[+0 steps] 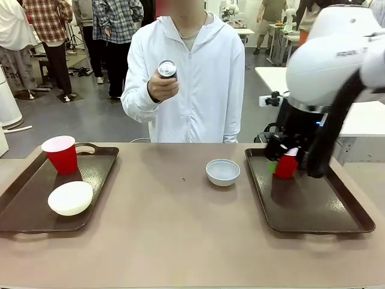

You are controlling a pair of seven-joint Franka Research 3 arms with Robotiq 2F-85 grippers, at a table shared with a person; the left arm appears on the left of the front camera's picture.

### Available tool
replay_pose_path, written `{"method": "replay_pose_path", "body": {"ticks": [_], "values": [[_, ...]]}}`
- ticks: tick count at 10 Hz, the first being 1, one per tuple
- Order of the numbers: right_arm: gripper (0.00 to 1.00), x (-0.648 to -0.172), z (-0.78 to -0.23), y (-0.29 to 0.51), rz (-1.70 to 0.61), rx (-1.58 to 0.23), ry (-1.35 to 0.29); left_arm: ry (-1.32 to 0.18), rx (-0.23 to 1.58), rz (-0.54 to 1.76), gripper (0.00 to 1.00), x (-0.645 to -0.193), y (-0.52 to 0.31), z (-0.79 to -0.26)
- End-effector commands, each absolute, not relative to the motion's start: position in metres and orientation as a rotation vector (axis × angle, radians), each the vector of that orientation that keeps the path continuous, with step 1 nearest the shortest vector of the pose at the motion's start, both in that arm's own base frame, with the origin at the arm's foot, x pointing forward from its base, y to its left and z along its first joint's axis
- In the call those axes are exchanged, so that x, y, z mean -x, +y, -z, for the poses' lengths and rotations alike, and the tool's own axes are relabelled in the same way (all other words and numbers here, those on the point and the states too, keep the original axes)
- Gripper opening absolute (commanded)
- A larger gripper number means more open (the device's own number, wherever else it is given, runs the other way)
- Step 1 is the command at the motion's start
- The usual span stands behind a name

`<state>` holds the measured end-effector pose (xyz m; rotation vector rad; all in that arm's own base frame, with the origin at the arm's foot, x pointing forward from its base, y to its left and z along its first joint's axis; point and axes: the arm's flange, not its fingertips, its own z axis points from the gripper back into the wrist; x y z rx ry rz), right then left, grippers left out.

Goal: Prepare tableware on both trays.
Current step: Pick up a Picnic Bowl from the table and place it on a Handle tray.

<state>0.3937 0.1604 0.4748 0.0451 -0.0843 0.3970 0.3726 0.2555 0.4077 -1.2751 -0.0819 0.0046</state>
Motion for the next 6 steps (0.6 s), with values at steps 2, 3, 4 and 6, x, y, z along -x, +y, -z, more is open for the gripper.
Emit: {"method": "replay_pose_path", "body": {"ticks": [2,3,4,6], "values": [[1.00,-0.457,-0.442,0.222,-0.214,-0.065,-0.113,-0.095,1.291,-0.005,1.00,-0.372,0.256,-0.410],[1.00,-0.471,-0.432,0.234,-0.165,-0.038,-0.119,-0.095,1.291,-0.005,1.00,-0.372,0.256,-0.410],[1.00,-0.485,-0.425,0.241,-0.097,-0.032,-0.142,-0.095,1.291,-0.005,1.00,-0.372,0.256,-0.410],[1.00,-0.515,-0.404,0.250,0.039,-0.061,-0.189,-0.095,1.291,-0.005,1.00,-0.372,0.256,-0.410]]}}
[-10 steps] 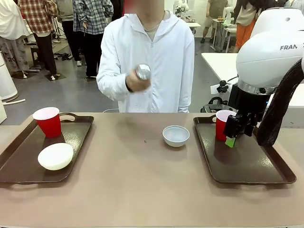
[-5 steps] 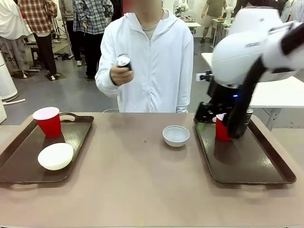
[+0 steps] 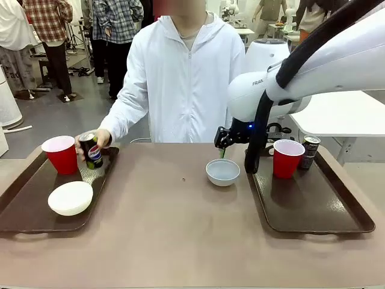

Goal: Prepare tableware on both trays.
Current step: Pick up a Picnic Bowl from the table and place it on a Handle tray.

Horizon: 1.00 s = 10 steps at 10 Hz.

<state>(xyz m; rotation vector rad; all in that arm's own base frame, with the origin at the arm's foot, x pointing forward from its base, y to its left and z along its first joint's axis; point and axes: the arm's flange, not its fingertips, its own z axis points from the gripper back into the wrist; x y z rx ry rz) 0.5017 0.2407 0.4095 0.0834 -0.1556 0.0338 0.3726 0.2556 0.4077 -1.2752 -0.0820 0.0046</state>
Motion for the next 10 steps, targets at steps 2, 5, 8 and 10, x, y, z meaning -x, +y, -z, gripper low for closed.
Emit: {"method": "replay_pose_path", "body": {"ticks": [2,5,8,10], "values": [[1.00,-0.535,-0.379,0.256,0.098,-0.044,-0.174,-0.095,1.291,-0.005,1.00,-0.372,0.256,-0.410],[1.00,-0.548,-0.355,0.258,0.123,-0.058,-0.145,-0.095,1.291,-0.005,1.00,-0.372,0.256,-0.410],[1.00,-0.551,-0.343,0.254,0.108,-0.047,-0.120,-0.095,1.291,-0.005,1.00,-0.372,0.256,-0.410],[0.41,-0.551,-0.342,0.252,0.109,-0.046,-0.120,-0.095,1.291,-0.005,1.00,-0.372,0.256,-0.410]]}}
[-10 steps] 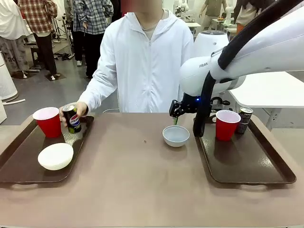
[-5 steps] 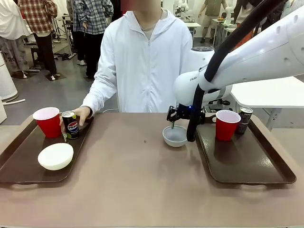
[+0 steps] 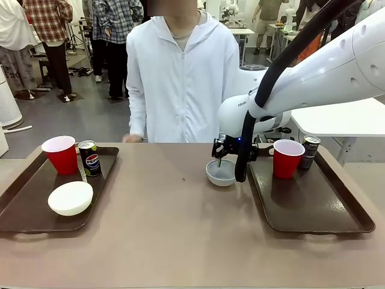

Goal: Prepare tableware on both trays.
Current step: Pick up a Picnic Bowl from the table and place it on a Handle tray.

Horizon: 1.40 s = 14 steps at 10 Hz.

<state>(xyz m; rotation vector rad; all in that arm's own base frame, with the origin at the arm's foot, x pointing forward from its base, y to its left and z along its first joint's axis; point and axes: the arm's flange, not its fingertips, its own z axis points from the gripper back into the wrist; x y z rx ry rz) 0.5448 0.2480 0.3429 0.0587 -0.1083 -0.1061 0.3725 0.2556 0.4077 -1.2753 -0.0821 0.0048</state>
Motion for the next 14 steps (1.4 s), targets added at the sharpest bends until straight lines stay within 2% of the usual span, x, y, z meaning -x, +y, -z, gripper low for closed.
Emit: {"method": "replay_pose_path", "body": {"ticks": [1,2,3,10,14], "values": [[0.00,-0.552,-0.342,0.251,0.111,-0.049,-0.120,-0.095,1.291,-0.005,1.00,-0.372,0.256,-0.410],[0.36,-0.552,-0.342,0.250,0.112,-0.051,-0.116,-0.095,1.291,-0.005,1.00,-0.372,0.256,-0.410],[0.00,-0.551,-0.341,0.248,0.110,-0.052,-0.112,-0.095,1.291,-0.005,1.00,-0.372,0.256,-0.410],[0.00,-0.523,-0.353,0.228,0.068,-0.109,-0.113,-0.095,1.291,-0.005,1.00,-0.372,0.256,-0.410],[0.00,-0.412,-0.430,0.205,-0.123,-0.149,-0.069,-0.095,1.291,-0.005,1.00,-0.372,0.256,-0.410]]}}
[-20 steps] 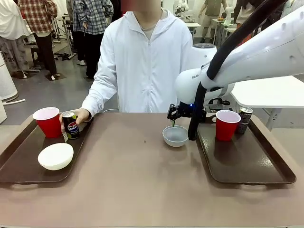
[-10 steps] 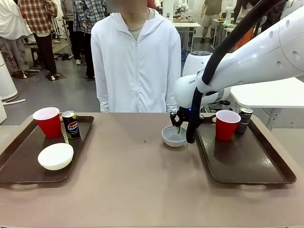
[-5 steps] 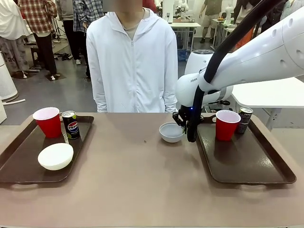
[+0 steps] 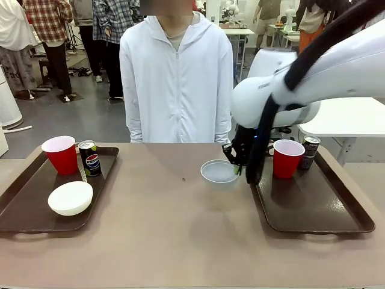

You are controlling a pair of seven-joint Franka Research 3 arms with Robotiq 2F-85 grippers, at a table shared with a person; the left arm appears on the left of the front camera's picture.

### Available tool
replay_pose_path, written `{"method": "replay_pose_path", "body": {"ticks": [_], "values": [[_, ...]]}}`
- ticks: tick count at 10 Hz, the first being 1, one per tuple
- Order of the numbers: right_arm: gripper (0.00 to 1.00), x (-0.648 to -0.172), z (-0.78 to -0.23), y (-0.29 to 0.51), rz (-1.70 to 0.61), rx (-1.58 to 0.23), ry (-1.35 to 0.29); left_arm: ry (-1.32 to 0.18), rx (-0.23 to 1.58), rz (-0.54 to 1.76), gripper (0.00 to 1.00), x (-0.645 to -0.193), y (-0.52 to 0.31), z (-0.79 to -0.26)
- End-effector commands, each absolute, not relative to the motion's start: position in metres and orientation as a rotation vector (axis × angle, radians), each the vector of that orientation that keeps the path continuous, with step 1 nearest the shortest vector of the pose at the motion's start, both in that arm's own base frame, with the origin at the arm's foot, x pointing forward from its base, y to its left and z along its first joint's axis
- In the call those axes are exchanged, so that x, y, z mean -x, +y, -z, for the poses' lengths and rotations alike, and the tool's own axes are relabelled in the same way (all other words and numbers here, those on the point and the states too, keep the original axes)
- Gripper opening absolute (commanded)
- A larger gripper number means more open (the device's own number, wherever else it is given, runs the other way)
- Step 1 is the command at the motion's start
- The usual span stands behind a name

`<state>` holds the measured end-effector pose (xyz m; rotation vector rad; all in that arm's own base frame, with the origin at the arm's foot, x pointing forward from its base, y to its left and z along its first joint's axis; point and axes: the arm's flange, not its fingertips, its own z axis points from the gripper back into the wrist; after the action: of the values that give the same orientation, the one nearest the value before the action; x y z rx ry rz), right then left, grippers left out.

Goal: Prepare tableware on both trays.
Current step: Pick up a Picnic Bowl from the table and place it on a Handle tray.

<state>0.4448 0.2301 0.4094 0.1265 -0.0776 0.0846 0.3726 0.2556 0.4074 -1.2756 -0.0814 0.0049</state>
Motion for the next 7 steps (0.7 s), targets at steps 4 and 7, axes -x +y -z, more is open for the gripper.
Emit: {"method": "replay_pose_path", "body": {"ticks": [4,7], "values": [[0.00,-0.361,-0.451,0.139,-0.231,-0.089,-0.136,-0.095,1.291,-0.005,1.00,-0.372,0.256,-0.410],[0.00,-0.367,-0.441,0.078,-0.262,-0.096,-0.158,-0.095,1.291,-0.005,1.00,-0.372,0.256,-0.410]]}}
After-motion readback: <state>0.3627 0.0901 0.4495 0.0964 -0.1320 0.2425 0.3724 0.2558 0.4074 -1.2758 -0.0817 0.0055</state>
